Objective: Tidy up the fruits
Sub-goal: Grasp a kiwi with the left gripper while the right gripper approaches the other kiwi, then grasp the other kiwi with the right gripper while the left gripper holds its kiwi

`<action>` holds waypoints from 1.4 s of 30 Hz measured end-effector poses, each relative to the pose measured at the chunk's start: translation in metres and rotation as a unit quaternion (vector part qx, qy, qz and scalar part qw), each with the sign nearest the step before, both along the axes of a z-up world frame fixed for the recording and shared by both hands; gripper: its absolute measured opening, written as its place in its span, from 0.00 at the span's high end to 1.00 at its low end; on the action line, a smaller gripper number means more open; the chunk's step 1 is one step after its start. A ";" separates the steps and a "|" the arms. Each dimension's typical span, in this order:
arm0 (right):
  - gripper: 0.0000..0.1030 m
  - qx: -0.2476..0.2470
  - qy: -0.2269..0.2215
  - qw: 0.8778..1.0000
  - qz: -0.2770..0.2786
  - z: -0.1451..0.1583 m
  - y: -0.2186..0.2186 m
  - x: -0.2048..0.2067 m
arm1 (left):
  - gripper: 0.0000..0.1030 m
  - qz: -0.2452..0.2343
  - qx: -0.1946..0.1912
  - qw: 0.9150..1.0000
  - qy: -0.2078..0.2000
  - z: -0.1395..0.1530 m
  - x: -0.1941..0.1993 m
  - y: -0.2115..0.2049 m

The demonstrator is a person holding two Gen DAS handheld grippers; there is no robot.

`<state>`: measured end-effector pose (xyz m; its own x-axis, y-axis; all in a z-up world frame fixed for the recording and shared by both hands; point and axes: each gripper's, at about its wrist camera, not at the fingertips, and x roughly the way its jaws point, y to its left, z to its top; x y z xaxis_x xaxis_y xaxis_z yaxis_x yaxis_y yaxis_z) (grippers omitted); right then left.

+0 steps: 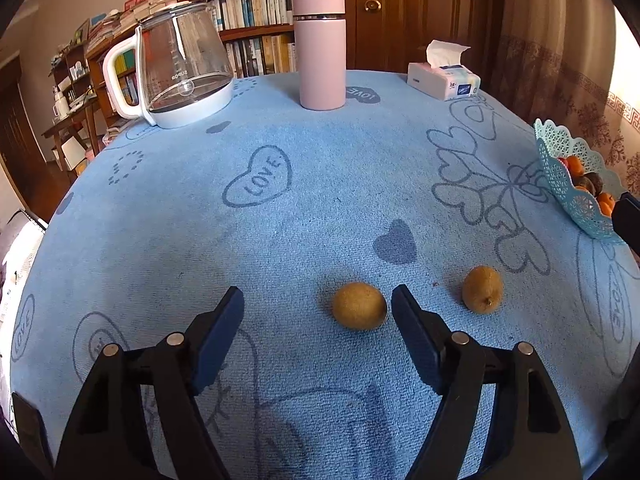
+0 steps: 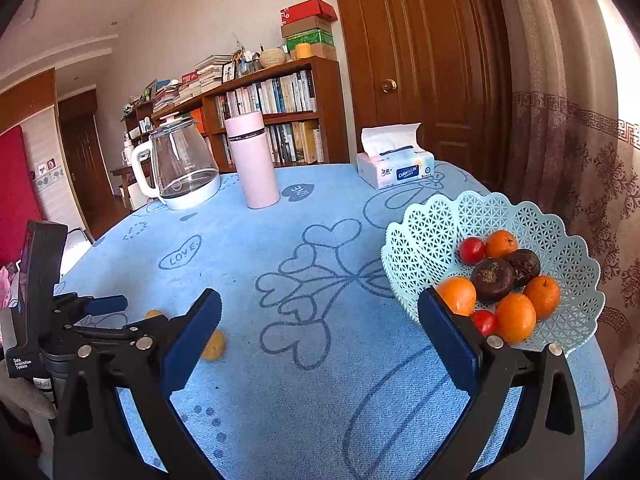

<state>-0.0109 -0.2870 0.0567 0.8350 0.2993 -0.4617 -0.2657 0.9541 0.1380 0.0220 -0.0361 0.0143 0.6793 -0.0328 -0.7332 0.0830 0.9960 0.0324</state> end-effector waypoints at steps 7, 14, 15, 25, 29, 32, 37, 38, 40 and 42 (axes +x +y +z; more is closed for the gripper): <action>0.03 0.002 0.022 0.999 0.029 -0.006 0.006 0.004 | 0.68 -0.040 -0.021 0.999 0.009 -0.004 0.000 -0.005; 0.03 0.012 0.042 0.998 0.052 -0.011 0.009 0.006 | 0.72 -0.037 -0.027 0.999 -0.015 0.002 -0.007 -0.005; 0.03 0.010 0.042 0.997 0.056 -0.011 0.011 0.006 | 0.72 -0.032 -0.027 0.999 -0.021 0.003 -0.008 -0.004; 0.03 -0.019 0.067 0.994 0.085 -0.018 0.035 0.009 | 0.72 0.030 -0.015 0.998 -0.062 0.014 -0.013 0.011; 0.04 -0.047 0.086 0.989 0.109 -0.024 0.057 0.017 | 0.72 0.046 -0.018 0.997 -0.065 0.016 -0.013 0.018; 0.11 -0.065 0.103 0.984 0.133 -0.029 0.074 0.023 | 0.72 0.052 -0.022 0.997 -0.061 0.015 -0.012 0.022; 0.36 -0.073 0.139 0.975 0.156 -0.039 0.090 0.036 | 0.72 0.054 -0.025 0.997 -0.059 0.015 -0.012 0.023; 0.39 -0.074 0.143 0.974 0.158 -0.040 0.092 0.037 | 0.72 0.053 -0.025 0.997 -0.058 0.014 -0.012 0.023; 0.44 -0.075 0.147 0.972 0.164 -0.042 0.095 0.039 | 0.72 0.053 -0.025 0.997 -0.057 0.014 -0.011 0.023; 0.51 -0.079 0.152 0.971 0.168 -0.043 0.097 0.040 | 0.72 0.053 -0.026 0.997 -0.055 0.013 -0.010 0.023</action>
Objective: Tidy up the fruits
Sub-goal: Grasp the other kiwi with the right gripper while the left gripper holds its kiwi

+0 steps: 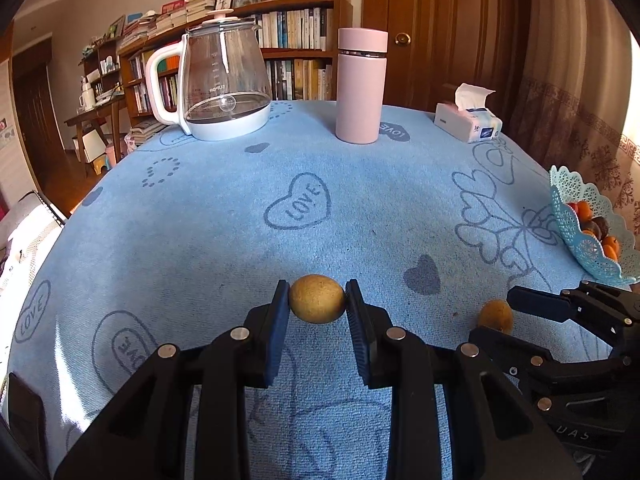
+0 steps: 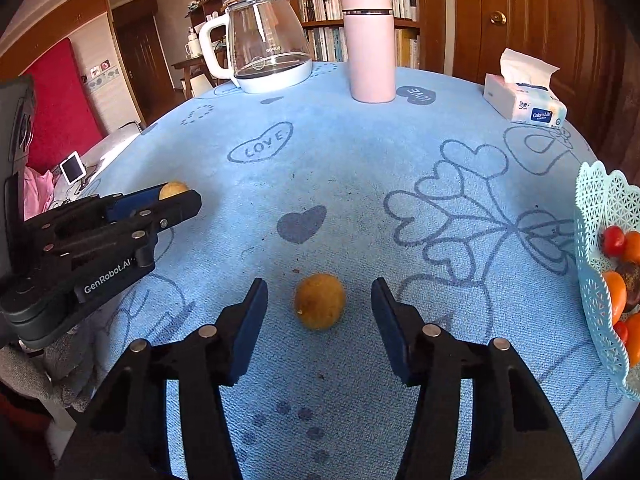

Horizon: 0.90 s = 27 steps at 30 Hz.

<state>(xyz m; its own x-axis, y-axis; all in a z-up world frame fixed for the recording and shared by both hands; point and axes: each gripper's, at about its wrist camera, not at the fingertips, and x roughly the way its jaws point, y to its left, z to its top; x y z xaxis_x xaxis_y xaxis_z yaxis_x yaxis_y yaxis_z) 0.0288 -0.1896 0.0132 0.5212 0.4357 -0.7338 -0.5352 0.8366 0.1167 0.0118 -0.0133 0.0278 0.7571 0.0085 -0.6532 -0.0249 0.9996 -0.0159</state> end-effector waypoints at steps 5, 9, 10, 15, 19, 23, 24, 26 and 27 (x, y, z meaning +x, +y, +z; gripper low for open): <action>0.65 -0.016 0.011 1.000 -0.008 -0.005 0.003 0.005 | 0.72 0.000 0.000 1.000 0.000 0.000 0.000 0.000; 0.70 -0.015 0.010 1.000 -0.010 -0.005 0.002 0.004 | 0.72 -0.002 0.001 1.000 0.001 0.000 0.000 -0.001; 0.72 -0.015 0.008 1.000 -0.009 -0.005 0.002 0.004 | 0.72 -0.003 0.001 1.000 0.001 0.000 0.000 -0.002; 0.74 -0.012 0.001 1.000 -0.010 -0.003 0.001 0.002 | 0.72 -0.004 0.002 1.000 0.000 0.000 0.000 -0.002; 0.74 0.008 -0.003 1.000 -0.018 0.001 -0.008 0.000 | 0.72 -0.004 0.002 1.000 0.000 0.000 0.000 -0.002; 0.74 0.025 -0.015 0.999 -0.024 0.011 -0.015 -0.003 | 0.72 -0.004 0.003 1.000 0.000 -0.001 0.000 -0.003; 0.74 0.028 -0.020 0.999 -0.027 0.014 -0.017 -0.004 | 0.72 -0.004 0.003 1.000 0.000 -0.001 0.000 -0.003; 0.74 0.036 -0.027 0.998 -0.032 0.019 -0.021 -0.005 | 0.72 -0.005 0.003 1.000 0.000 -0.001 0.000 -0.003; 0.74 0.040 -0.029 0.998 -0.035 0.021 -0.023 -0.005 | 0.72 -0.004 0.003 1.000 0.000 -0.001 0.000 -0.003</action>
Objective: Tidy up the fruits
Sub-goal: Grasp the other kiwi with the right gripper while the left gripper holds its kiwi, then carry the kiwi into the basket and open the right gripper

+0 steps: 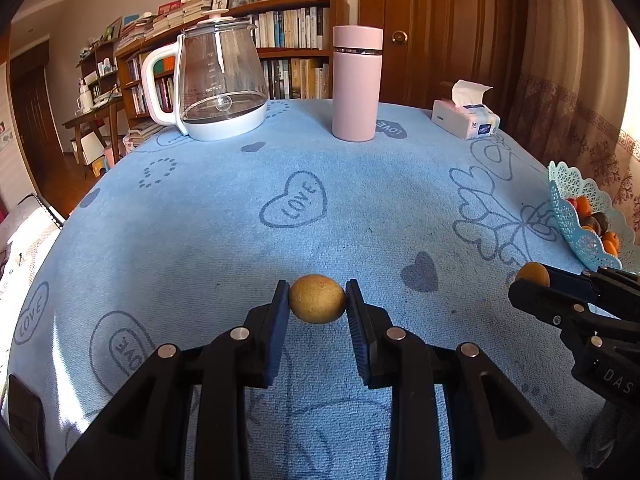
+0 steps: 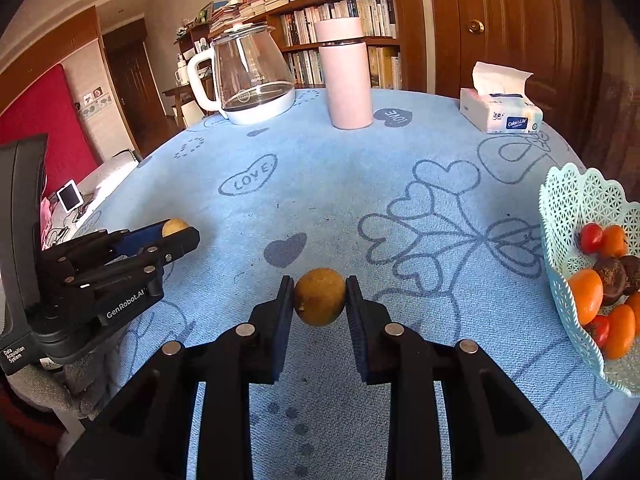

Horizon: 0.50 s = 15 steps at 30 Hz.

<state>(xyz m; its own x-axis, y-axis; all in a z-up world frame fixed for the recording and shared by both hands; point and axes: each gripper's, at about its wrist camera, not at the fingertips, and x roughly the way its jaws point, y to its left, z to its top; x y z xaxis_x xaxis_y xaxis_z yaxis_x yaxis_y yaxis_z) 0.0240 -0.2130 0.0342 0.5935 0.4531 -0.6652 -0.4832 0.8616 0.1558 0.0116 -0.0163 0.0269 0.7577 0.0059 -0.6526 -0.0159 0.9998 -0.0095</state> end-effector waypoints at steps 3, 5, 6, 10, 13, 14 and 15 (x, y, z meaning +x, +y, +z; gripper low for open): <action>0.74 0.011 -0.005 1.000 -0.008 0.005 -0.007 0.000 | 0.72 -0.001 0.000 1.000 0.000 -0.001 0.000 0.000; 0.74 0.017 -0.008 1.000 -0.012 0.008 -0.011 -0.001 | 0.72 -0.001 0.000 1.000 0.001 -0.001 0.000 0.000; 0.74 0.022 -0.009 1.000 -0.015 0.009 -0.013 -0.001 | 0.72 -0.001 0.000 1.000 0.001 -0.001 0.000 -0.001; 0.74 0.041 -0.018 0.999 -0.025 0.017 -0.023 -0.002 | 0.72 -0.003 0.000 1.000 0.003 -0.003 0.001 -0.001; 0.74 0.049 -0.018 0.998 -0.033 0.019 -0.029 0.001 | 0.72 -0.003 0.000 1.000 0.004 -0.004 0.001 -0.001; 0.74 0.051 -0.017 0.998 -0.036 0.019 -0.031 0.001 | 0.72 -0.004 0.000 1.000 0.004 -0.004 0.000 0.000; 0.74 0.052 -0.017 0.998 -0.038 0.020 -0.032 0.002 | 0.72 -0.004 0.000 1.000 0.004 -0.003 0.001 -0.001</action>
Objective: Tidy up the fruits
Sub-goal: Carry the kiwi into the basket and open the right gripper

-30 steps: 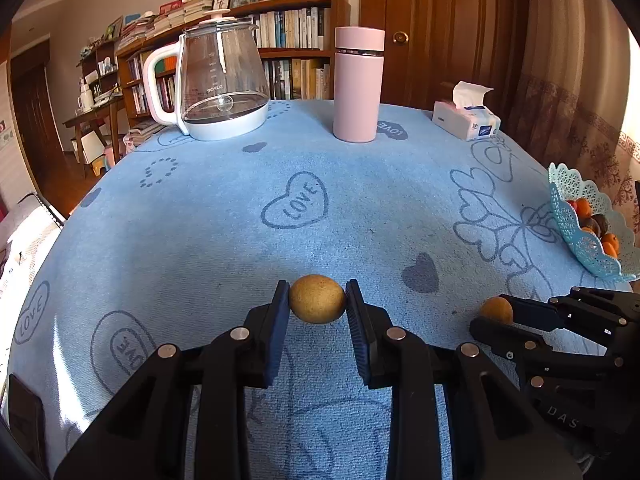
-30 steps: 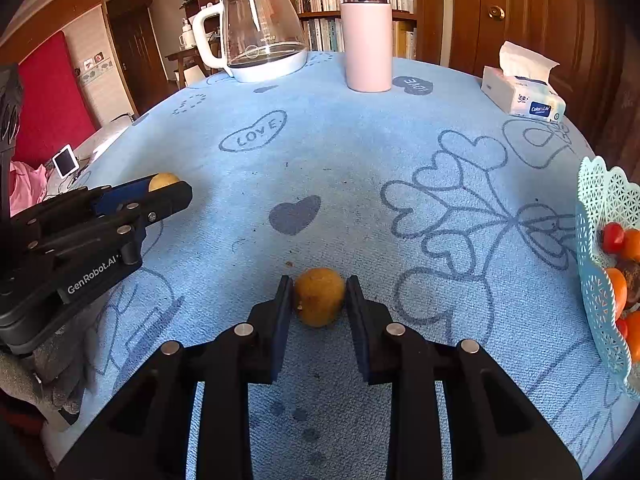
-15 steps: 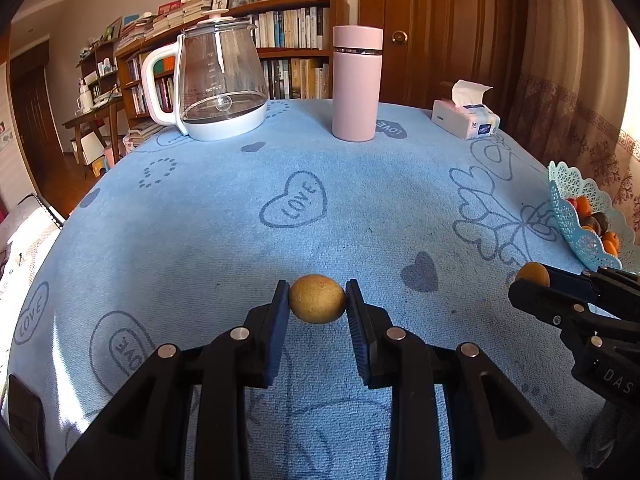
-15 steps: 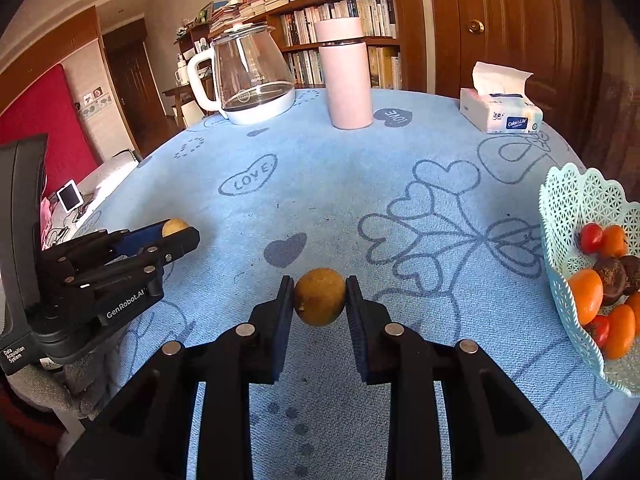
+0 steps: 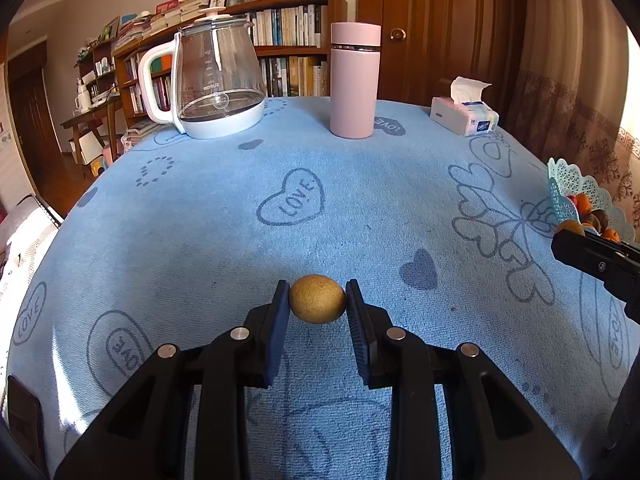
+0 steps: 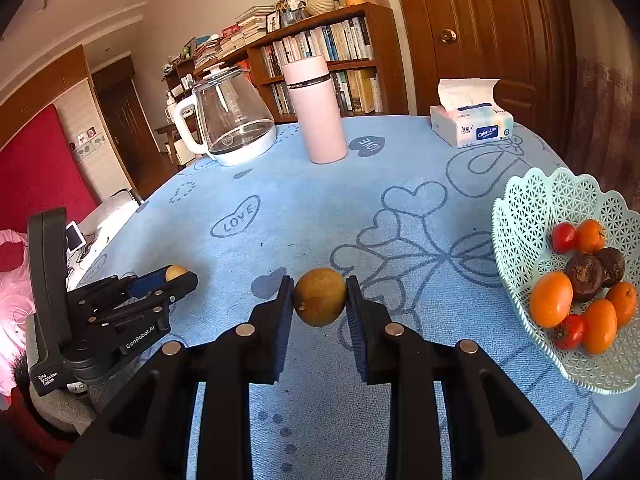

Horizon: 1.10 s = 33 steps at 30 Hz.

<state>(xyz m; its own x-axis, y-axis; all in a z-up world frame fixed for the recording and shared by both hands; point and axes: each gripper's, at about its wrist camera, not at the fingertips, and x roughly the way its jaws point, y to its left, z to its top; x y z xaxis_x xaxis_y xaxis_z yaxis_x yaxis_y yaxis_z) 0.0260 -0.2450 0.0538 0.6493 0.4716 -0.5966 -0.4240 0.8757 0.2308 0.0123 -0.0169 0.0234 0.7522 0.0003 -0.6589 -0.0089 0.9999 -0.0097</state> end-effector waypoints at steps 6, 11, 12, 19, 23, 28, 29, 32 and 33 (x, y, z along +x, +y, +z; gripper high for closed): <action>0.74 0.008 -0.008 1.000 -0.011 0.006 -0.008 0.000 | 0.72 0.000 0.000 1.000 -0.001 0.000 0.000 0.000; 0.74 0.017 -0.011 0.998 -0.055 0.010 -0.033 0.004 | 0.72 -0.001 0.002 1.000 -0.001 0.001 0.000 -0.001; 0.74 0.018 -0.010 0.997 -0.068 0.010 -0.041 0.006 | 0.72 -0.001 0.004 1.000 -0.002 0.002 0.000 -0.002; 0.74 0.011 -0.006 0.987 -0.157 0.007 -0.100 0.009 | 0.72 -0.013 0.015 1.000 -0.006 0.005 -0.003 -0.010; 0.74 0.014 0.004 0.981 -0.193 0.002 -0.130 0.007 | 0.72 -0.025 0.024 0.999 -0.007 0.008 -0.004 -0.020; 0.61 0.040 0.008 0.974 -0.222 0.001 -0.156 0.004 | 0.72 -0.056 0.025 0.998 -0.004 0.014 -0.004 -0.039; 0.54 0.044 0.002 0.972 -0.230 0.002 -0.160 0.002 | 0.72 -0.064 0.025 0.998 -0.005 0.017 -0.003 -0.045; 0.52 0.052 -0.015 0.967 -0.251 0.005 -0.168 -0.001 | 0.72 -0.091 0.025 0.995 -0.012 0.025 -0.002 -0.065; 0.52 0.051 -0.022 0.964 -0.259 0.006 -0.169 -0.003 | 0.72 -0.101 0.025 0.994 -0.014 0.028 -0.001 -0.072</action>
<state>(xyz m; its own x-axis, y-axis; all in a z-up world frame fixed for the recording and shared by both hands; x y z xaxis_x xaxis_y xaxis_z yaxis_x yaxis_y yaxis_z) 0.0234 -0.4142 0.0597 0.8372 0.1327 -0.5305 0.0523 0.9462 0.3193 0.0111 -0.0887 0.0510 0.7584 -0.1201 -0.6406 0.1921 0.9804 0.0436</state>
